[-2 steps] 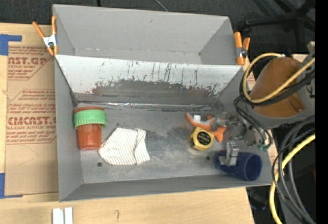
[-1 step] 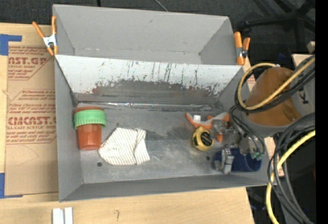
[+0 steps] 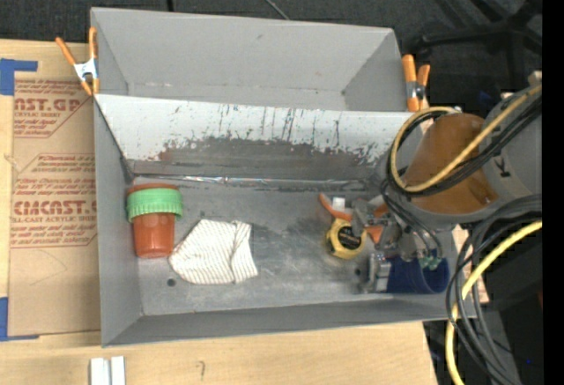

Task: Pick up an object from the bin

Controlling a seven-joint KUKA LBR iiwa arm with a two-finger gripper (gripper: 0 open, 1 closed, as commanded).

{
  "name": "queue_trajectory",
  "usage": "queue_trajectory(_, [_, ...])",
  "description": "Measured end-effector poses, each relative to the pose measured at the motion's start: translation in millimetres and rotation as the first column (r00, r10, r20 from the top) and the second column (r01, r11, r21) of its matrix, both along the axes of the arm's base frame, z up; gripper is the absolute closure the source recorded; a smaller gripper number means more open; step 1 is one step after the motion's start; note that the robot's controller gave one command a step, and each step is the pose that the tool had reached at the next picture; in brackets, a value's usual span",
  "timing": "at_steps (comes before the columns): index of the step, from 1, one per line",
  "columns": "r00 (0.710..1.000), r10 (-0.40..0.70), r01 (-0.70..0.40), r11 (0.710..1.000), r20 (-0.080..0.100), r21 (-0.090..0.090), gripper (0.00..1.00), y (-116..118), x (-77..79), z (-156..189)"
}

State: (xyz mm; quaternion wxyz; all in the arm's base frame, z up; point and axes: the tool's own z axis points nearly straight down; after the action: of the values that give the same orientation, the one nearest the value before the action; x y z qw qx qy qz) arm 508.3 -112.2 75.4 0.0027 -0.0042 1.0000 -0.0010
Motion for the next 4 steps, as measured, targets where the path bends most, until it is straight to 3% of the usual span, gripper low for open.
queue_trajectory(1, [1.000, 0.024, -0.024, 1.000, -0.010, 0.014, 0.00, -7, 56.1, 10])
queue_trajectory(2, [0.998, 0.070, -0.070, 0.998, 0.001, 0.002, 0.00, 2, 62.5, 27])
queue_trajectory(3, [0.982, 0.189, -0.189, 0.982, -0.006, 0.027, 1.00, -13, 35.2, 8])
queue_trajectory(4, [0.982, 0.187, -0.187, 0.982, -0.001, 0.007, 0.00, -23, 35.2, 8])
